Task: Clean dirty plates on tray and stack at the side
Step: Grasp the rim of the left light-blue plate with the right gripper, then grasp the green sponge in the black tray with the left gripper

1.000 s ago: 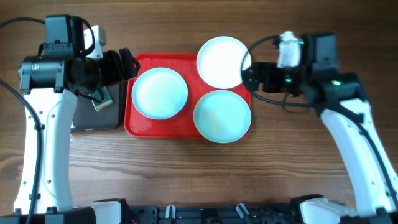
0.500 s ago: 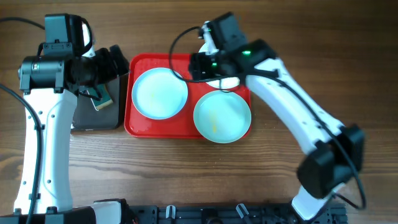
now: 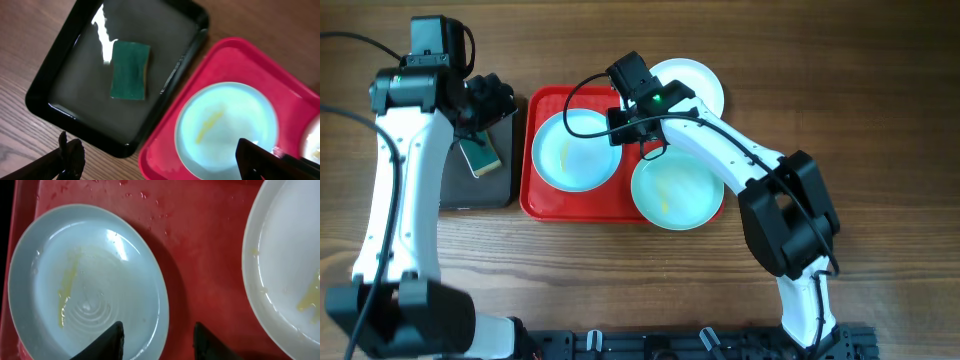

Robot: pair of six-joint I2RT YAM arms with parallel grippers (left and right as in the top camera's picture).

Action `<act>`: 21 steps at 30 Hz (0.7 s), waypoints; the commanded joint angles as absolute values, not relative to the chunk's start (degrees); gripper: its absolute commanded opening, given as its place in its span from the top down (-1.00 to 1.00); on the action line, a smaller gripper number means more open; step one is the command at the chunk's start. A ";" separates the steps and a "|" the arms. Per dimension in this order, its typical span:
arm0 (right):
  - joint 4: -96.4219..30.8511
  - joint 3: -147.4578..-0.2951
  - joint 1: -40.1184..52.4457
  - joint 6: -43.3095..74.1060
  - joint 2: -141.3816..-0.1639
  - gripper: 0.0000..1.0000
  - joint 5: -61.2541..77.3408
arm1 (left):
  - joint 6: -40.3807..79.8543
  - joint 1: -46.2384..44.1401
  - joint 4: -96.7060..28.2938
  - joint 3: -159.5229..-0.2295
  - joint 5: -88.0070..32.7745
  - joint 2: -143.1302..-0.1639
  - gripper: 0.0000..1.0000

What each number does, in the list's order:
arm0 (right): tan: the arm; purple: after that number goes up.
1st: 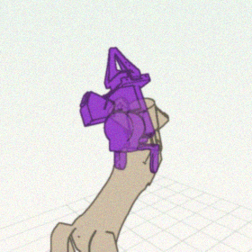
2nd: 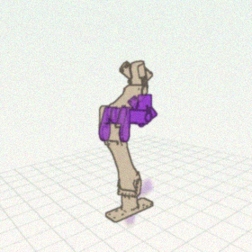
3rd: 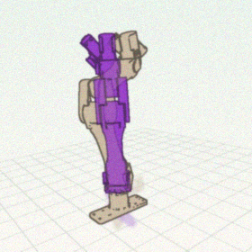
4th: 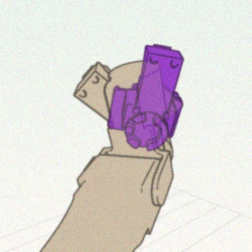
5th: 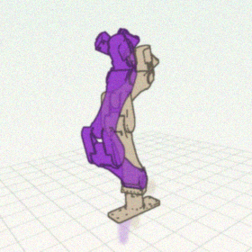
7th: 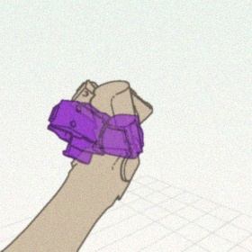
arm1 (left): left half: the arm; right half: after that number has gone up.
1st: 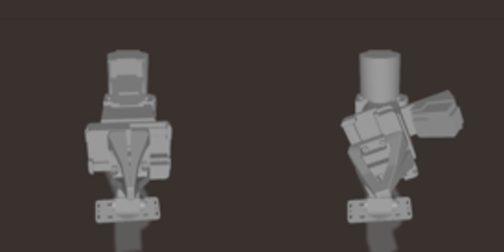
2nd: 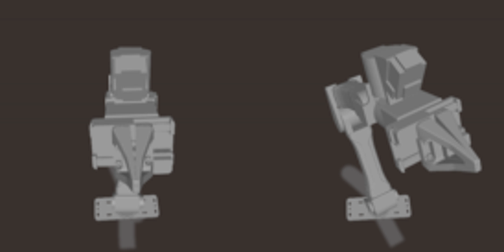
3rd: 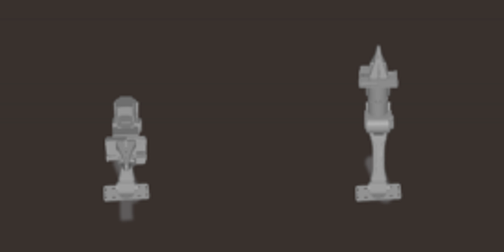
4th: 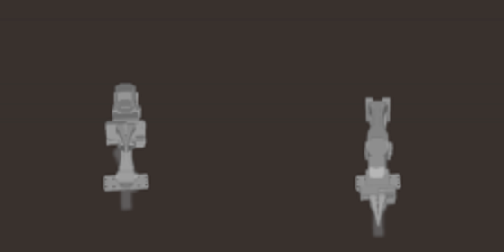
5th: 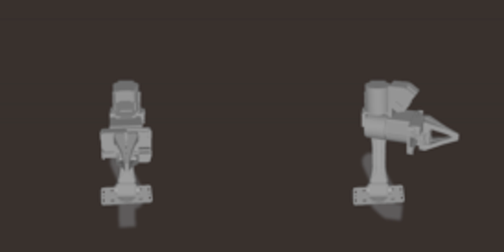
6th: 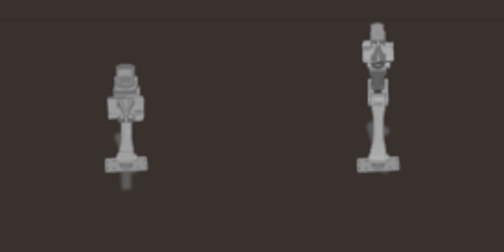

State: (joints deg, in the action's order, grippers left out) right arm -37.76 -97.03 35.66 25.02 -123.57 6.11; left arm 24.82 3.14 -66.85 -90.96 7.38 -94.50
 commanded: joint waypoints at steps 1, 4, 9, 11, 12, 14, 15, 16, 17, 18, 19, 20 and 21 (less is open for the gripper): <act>-36.53 -97.91 35.79 25.52 -126.10 0.35 4.93 | 26.22 5.45 -66.65 -91.83 8.67 -98.24 -0.84; -36.21 -97.91 35.83 25.65 -127.63 0.43 4.89 | 26.22 6.68 -66.63 -91.83 8.64 -100.31 -0.83; -35.99 -97.86 35.83 25.67 -129.82 0.53 4.93 | 26.20 7.05 -66.22 -91.83 8.67 -102.15 -0.84; -35.94 -97.80 35.83 25.67 -130.67 0.56 4.95 | 26.20 7.05 -65.71 -91.83 8.67 -102.24 -0.84; -35.83 -97.80 35.83 25.69 -130.93 0.57 5.15 | 26.20 7.05 -65.43 -91.83 8.67 -102.24 -0.84; -35.42 -97.80 35.83 25.96 -131.81 0.71 6.26 | 26.20 7.07 -64.53 -91.83 8.69 -102.24 -0.83; -35.42 -97.80 35.83 26.04 -131.81 0.78 6.24 | 26.20 7.18 -64.34 -91.83 8.71 -102.28 -0.81; -35.42 -97.80 35.83 26.11 -131.81 0.85 6.24 | 26.20 7.33 -64.12 -91.83 8.71 -102.48 -0.80; -35.42 -97.80 35.83 26.11 -131.81 0.88 6.24 | 26.20 7.60 -63.99 -91.83 8.71 -102.67 -0.79; -35.44 -97.80 35.83 26.09 -131.81 0.90 6.24 | 26.22 7.86 -63.83 -91.83 8.82 -103.07 -0.77; -35.46 -97.80 35.83 26.09 -131.81 0.91 6.24 | 26.22 8.21 -63.72 -91.83 8.93 -103.57 -0.75; -35.48 -97.80 35.83 26.09 -131.81 0.91 6.22 | 26.22 8.51 -63.61 -91.83 9.10 -104.16 -0.75; -35.46 -97.80 35.83 26.11 -131.81 0.91 6.24 | 26.20 8.86 -63.53 -91.83 9.13 -104.90 -0.74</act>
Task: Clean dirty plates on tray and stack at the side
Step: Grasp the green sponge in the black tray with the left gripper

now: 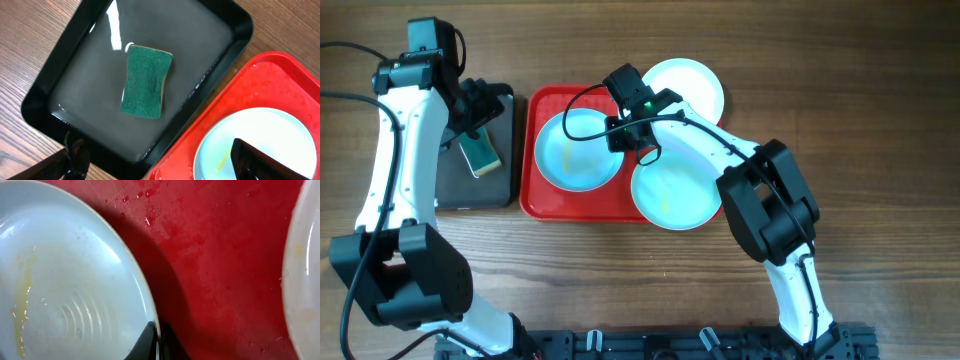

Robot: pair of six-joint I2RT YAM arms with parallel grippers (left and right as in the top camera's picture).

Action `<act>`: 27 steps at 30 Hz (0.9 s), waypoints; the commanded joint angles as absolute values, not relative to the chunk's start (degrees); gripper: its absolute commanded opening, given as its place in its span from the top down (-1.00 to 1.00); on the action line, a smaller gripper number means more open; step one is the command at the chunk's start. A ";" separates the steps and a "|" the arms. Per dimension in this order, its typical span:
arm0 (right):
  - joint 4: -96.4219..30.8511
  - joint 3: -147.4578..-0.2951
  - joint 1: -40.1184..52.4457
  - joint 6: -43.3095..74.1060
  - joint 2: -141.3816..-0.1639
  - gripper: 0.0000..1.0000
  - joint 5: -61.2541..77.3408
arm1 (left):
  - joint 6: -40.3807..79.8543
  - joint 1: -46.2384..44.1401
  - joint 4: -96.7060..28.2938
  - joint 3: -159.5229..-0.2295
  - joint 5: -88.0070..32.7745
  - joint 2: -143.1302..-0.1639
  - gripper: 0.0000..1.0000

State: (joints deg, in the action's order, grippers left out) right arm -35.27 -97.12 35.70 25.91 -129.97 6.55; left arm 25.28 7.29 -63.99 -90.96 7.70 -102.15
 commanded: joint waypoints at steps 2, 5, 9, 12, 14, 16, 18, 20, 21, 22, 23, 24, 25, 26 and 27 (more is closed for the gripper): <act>-35.48 -97.80 35.83 26.11 -131.81 0.92 6.24 | 26.20 9.58 -63.13 -91.83 9.13 -106.61 -0.74; -35.48 -97.80 35.83 26.09 -131.81 0.92 6.24 | 25.87 10.57 -61.82 -91.83 9.10 -109.32 -0.72; -35.48 -97.80 35.83 26.06 -131.81 0.92 6.22 | 24.12 10.83 -60.16 -91.83 9.08 -112.64 -0.55; -35.44 -97.80 35.83 26.09 -131.81 0.91 6.22 | 23.97 10.68 -59.92 -91.83 8.86 -114.76 -0.40; -35.40 -97.80 35.83 26.09 -131.81 0.91 6.20 | 23.75 10.66 -59.90 -91.83 8.64 -115.74 -0.21; -35.38 -97.80 35.83 26.06 -131.81 0.91 6.20 | 23.46 10.68 -59.90 -91.83 8.67 -116.86 -0.12; -35.40 -97.80 35.83 26.06 -131.81 0.91 6.17 | 22.90 10.74 -59.72 -91.64 8.73 -117.51 -0.13; -35.42 -97.80 35.83 26.06 -131.81 0.91 6.17 | 22.76 10.90 -58.92 -90.74 8.88 -117.58 -0.16; -35.44 -97.80 35.83 26.04 -131.81 0.92 6.17 | 22.76 11.05 -58.35 -90.21 8.86 -117.58 -0.17; -35.44 -97.80 35.83 26.06 -131.81 0.91 6.17 | 22.76 11.07 -57.93 -89.78 8.86 -117.58 -0.17; -35.42 -97.80 35.83 26.06 -131.81 0.91 6.17 | 22.74 11.11 -57.39 -89.25 8.84 -117.58 -0.16; -35.42 -97.80 35.83 26.04 -131.81 0.91 6.17 | 22.74 11.11 -56.75 -88.64 8.84 -117.58 -0.15; -35.40 -97.80 35.83 26.04 -131.81 0.91 6.15 | 22.72 11.09 -56.07 -87.92 8.84 -117.58 -0.12; -35.40 -97.80 35.83 26.06 -131.81 0.92 6.13 | 22.72 11.09 -55.20 -86.98 8.84 -117.58 -0.09; -35.40 -97.80 35.83 26.06 -131.81 0.91 5.98 | 22.72 11.09 -54.54 -86.35 8.82 -117.58 -0.04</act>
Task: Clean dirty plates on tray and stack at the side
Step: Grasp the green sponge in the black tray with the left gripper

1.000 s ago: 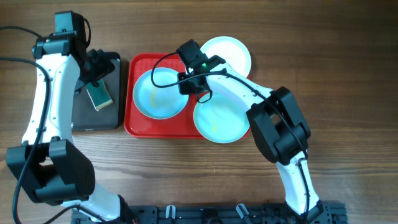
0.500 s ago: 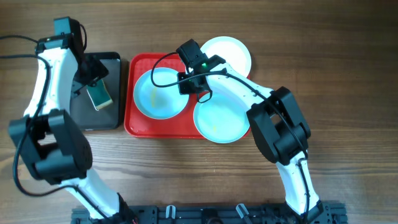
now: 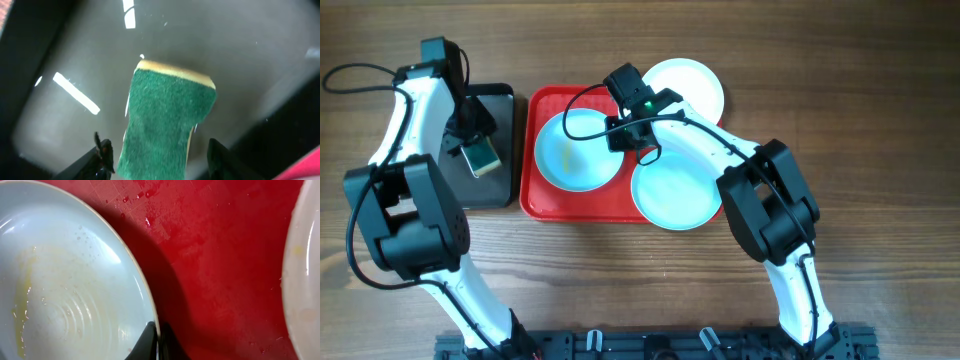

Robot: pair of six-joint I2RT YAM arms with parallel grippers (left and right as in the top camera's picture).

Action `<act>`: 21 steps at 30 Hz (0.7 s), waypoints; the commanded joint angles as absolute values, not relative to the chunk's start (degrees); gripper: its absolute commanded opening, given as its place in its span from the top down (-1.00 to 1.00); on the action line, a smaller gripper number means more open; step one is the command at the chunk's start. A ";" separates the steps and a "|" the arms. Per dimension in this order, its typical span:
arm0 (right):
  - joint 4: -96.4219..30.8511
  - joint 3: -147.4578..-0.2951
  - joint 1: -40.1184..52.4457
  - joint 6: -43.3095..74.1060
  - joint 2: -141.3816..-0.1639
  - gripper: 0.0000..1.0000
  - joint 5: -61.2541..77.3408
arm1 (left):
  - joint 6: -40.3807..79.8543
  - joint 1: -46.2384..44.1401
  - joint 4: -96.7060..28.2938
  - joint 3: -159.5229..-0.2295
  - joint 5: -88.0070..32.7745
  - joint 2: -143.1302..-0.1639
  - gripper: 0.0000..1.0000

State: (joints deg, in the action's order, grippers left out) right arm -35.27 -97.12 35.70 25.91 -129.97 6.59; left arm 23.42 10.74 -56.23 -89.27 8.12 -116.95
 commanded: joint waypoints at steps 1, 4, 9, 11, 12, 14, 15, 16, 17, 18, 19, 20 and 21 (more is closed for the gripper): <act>-35.40 -97.80 35.83 26.09 -131.81 0.92 5.98 | 22.72 11.09 -53.56 -85.43 8.82 -117.58 -0.02; -35.40 -97.80 35.83 26.09 -131.81 0.91 5.98 | 22.68 11.09 -50.63 -82.81 8.45 -117.58 -0.01; -35.40 -97.80 35.83 26.06 -131.81 0.91 5.98 | 22.70 11.09 -46.15 -79.13 8.43 -117.60 0.14; -35.40 -97.80 35.83 26.06 -131.81 0.91 5.98 | 22.74 11.09 -44.73 -78.06 8.43 -117.60 0.36; -35.40 -97.80 35.83 26.09 -131.81 0.91 5.98 | 22.74 11.09 -44.29 -77.71 8.45 -117.60 0.51; -35.40 -97.80 35.83 26.06 -131.81 0.91 5.98 | 22.74 11.09 -43.81 -77.30 8.43 -117.60 0.81; -35.40 -97.80 35.83 26.06 -131.81 0.91 5.98 | 22.74 11.09 -43.68 -77.21 8.45 -117.60 0.92; -35.40 -97.80 35.83 26.09 -131.81 0.92 5.98 | 22.74 11.09 -43.68 -77.21 8.45 -117.60 0.92; -35.40 -97.80 35.83 26.09 -131.81 0.92 5.98 | 22.74 11.09 -43.66 -77.21 8.45 -117.60 0.92; -35.40 -97.80 35.83 26.06 -131.81 0.91 6.00 | 22.74 11.09 -43.66 -77.21 8.45 -117.60 0.92; -35.40 -97.80 35.83 26.06 -131.81 0.91 6.00 | 22.72 11.09 -43.68 -77.21 8.45 -117.60 0.92; -35.40 -97.80 35.83 26.06 -131.81 0.91 6.00 | 22.70 11.09 -43.79 -77.25 8.45 -117.54 0.92; -35.40 -97.80 35.83 26.06 -131.81 0.91 6.00 | 21.78 11.11 -44.18 -77.47 8.43 -117.10 0.92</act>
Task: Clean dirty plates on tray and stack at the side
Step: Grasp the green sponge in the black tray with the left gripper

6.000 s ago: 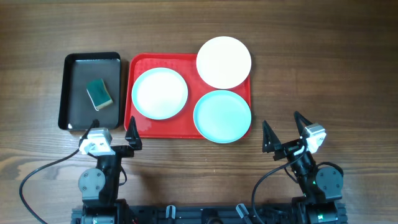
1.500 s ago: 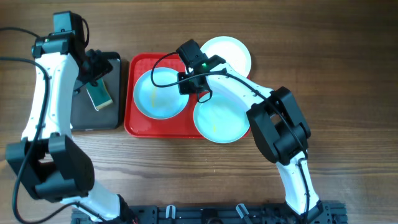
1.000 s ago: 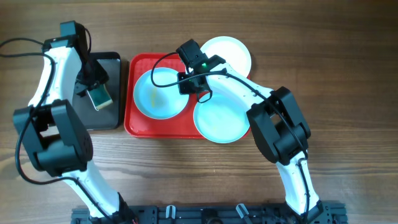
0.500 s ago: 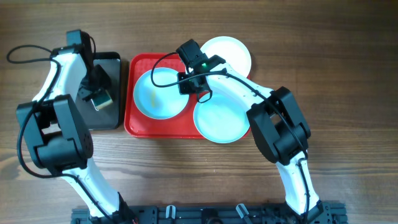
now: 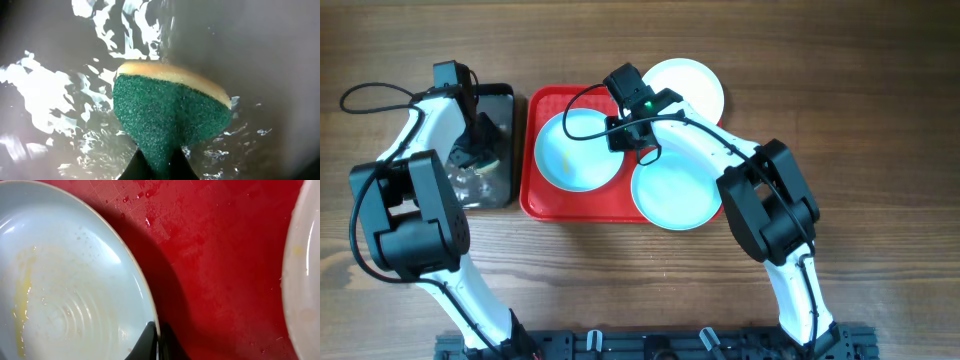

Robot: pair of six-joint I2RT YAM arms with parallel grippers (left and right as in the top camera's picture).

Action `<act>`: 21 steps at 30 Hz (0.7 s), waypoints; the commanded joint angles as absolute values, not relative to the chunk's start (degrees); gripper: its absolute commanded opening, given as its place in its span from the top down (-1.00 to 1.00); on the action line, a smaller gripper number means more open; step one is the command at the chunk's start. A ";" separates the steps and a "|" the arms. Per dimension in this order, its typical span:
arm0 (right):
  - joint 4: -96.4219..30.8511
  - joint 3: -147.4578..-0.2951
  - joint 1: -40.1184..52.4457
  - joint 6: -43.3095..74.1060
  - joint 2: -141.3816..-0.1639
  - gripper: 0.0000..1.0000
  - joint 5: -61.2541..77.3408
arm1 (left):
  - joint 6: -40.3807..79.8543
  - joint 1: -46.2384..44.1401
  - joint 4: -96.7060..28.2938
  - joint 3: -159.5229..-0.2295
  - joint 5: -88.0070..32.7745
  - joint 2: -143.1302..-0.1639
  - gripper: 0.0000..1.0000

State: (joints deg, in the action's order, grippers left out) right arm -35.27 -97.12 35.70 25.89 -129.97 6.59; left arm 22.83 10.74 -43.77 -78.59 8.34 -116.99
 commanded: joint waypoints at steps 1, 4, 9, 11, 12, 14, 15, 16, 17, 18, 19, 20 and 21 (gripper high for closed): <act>-35.40 -97.80 35.83 26.06 -131.81 0.91 6.00 | 20.86 11.11 -44.84 -77.87 8.45 -116.66 0.92; -35.38 -97.80 35.83 26.06 -131.81 0.91 6.00 | 17.98 11.11 -48.14 -80.40 8.47 -114.89 0.92; -35.35 -97.80 35.83 26.09 -131.81 0.91 6.00 | 12.27 11.11 -51.90 -85.17 8.47 -109.58 0.92; -35.35 -97.80 35.83 26.06 -131.81 0.91 5.98 | 10.79 11.11 -51.66 -85.25 9.08 -107.72 0.92; -35.35 -97.80 35.83 26.06 -131.81 0.91 6.00 | 10.57 11.11 -51.64 -85.25 9.67 -107.07 0.92; -35.35 -97.80 35.83 26.04 -131.81 0.91 6.00 | 10.41 11.11 -51.81 -85.23 10.96 -106.34 0.92; -35.33 -97.80 35.83 26.06 -131.81 0.91 6.00 | 10.22 11.11 -52.01 -85.23 11.11 -106.28 0.92; -35.35 -97.80 35.83 26.06 -131.81 0.91 6.00 | 9.41 11.11 -52.34 -85.23 10.98 -106.28 0.92; -35.35 -97.80 35.83 26.09 -131.81 0.91 6.00 | 9.15 11.11 -52.84 -85.23 11.03 -106.28 0.92; -35.35 -97.80 35.83 26.06 -131.81 0.91 6.00 | 9.13 11.11 -53.17 -85.23 11.00 -106.28 0.92; -35.31 -97.80 35.83 26.09 -131.81 0.91 6.00 | 9.10 11.09 -53.54 -85.23 11.00 -106.28 0.92; -35.22 -97.80 35.83 26.09 -131.81 0.91 6.00 | 8.62 11.09 -53.69 -85.23 10.96 -106.28 0.92; -35.16 -97.80 35.83 26.06 -131.81 0.91 6.02 | 7.49 11.09 -53.87 -85.23 10.35 -106.28 0.92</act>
